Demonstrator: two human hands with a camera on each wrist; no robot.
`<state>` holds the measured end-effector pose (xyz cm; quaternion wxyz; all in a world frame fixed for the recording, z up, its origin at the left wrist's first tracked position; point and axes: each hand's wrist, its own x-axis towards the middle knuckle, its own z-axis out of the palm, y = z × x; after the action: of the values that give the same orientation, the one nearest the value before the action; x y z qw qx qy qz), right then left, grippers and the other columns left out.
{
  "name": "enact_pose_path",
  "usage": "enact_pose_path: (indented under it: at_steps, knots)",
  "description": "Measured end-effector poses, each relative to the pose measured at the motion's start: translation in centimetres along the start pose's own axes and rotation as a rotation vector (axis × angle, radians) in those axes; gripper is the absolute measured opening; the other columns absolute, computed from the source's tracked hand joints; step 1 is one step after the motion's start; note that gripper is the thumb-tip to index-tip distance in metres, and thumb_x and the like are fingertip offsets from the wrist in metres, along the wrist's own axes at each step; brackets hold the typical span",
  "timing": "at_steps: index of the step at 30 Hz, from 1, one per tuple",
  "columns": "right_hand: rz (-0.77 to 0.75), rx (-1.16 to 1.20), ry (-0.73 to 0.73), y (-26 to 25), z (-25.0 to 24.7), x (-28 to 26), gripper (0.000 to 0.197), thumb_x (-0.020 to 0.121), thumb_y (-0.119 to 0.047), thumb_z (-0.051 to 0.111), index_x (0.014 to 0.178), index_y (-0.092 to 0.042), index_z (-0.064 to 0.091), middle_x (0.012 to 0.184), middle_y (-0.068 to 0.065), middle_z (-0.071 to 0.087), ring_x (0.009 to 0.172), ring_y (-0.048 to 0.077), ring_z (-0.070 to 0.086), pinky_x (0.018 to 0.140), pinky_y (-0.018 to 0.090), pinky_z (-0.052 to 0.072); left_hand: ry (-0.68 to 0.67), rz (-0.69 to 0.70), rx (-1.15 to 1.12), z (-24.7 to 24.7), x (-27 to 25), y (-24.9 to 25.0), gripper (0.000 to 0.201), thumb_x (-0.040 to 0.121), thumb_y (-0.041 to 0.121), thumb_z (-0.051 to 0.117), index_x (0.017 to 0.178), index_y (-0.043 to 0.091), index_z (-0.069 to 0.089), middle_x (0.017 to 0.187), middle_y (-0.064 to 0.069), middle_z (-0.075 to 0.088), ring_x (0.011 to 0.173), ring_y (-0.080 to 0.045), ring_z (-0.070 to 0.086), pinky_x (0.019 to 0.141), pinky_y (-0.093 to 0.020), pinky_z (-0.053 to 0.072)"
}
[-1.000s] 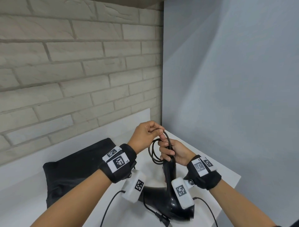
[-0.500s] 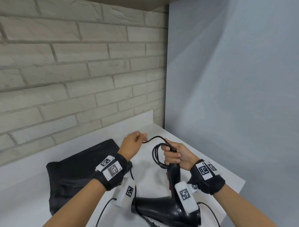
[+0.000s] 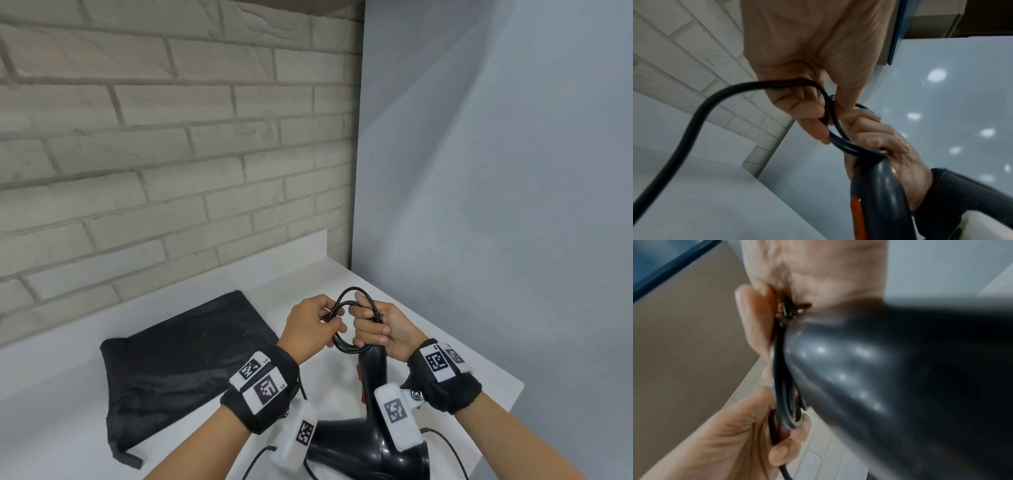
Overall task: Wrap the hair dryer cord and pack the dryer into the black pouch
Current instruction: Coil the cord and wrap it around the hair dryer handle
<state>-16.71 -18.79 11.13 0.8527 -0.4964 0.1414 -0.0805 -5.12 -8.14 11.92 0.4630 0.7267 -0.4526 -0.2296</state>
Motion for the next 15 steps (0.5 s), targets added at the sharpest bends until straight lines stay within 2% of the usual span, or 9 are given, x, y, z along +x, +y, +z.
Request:
enact_pose_path:
  at_steps: [5, 8, 10, 13, 15]
  knots:
    - [0.01, -0.004, 0.008, 0.0, 0.2, 0.1, 0.045, 0.086, -0.04, 0.035, 0.047, -0.021, 0.044, 0.027, -0.009, 0.027, 0.025, 0.005, 0.027, 0.051, 0.021, 0.04, -0.012, -0.01, 0.012, 0.0, 0.0, -0.3, 0.009, 0.086, 0.009, 0.053, 0.088, 0.012, 0.061, 0.069, 0.0, 0.068, 0.047, -0.014, 0.051, 0.044, -0.016, 0.042]
    - [0.022, -0.002, 0.017, -0.1, 0.3, 0.0, 0.053, 0.09, -0.048, 0.028, 0.048, -0.02, 0.044, 0.029, -0.009, 0.026, 0.026, 0.006, 0.025, 0.051, 0.022, 0.04, -0.066, -0.058, -0.147, -0.5, 0.1, -0.4, 0.007, 0.088, 0.013, 0.059, 0.08, 0.012, 0.059, 0.068, -0.005, 0.067, 0.043, -0.012, 0.05, 0.046, -0.019, 0.045]
    - [0.031, -0.02, 0.037, -0.2, 0.4, -0.2, 0.062, 0.091, -0.056, 0.021, 0.047, -0.019, 0.043, 0.03, -0.009, 0.024, 0.026, 0.006, 0.022, 0.052, 0.022, 0.04, -0.111, -0.091, -0.252, -0.8, -0.1, -0.5, 0.008, 0.088, 0.013, 0.06, 0.081, 0.01, 0.058, 0.069, -0.006, 0.066, 0.041, -0.009, 0.05, 0.047, -0.018, 0.046]
    - [0.023, -0.061, 0.065, -0.4, 0.7, -0.4, 0.06, 0.088, -0.06, 0.025, 0.047, -0.019, 0.04, 0.03, -0.01, 0.022, 0.026, 0.005, 0.02, 0.051, 0.021, 0.04, -0.175, -0.135, -0.334, -1.2, -0.5, -0.4, 0.009, 0.089, 0.017, 0.058, 0.085, 0.009, 0.058, 0.074, -0.007, 0.066, 0.045, -0.008, 0.05, 0.045, -0.015, 0.042]
    - [0.017, -0.076, 0.07, -0.4, 0.9, -0.5, 0.055, 0.086, -0.058, 0.029, 0.046, -0.02, 0.039, 0.03, -0.01, 0.021, 0.026, 0.005, 0.02, 0.049, 0.02, 0.04, -0.226, -0.154, -0.356, -1.6, -0.7, -0.2, 0.015, 0.09, 0.023, 0.056, 0.091, 0.008, 0.059, 0.079, -0.003, 0.065, 0.048, -0.006, 0.044, 0.041, -0.013, 0.032]
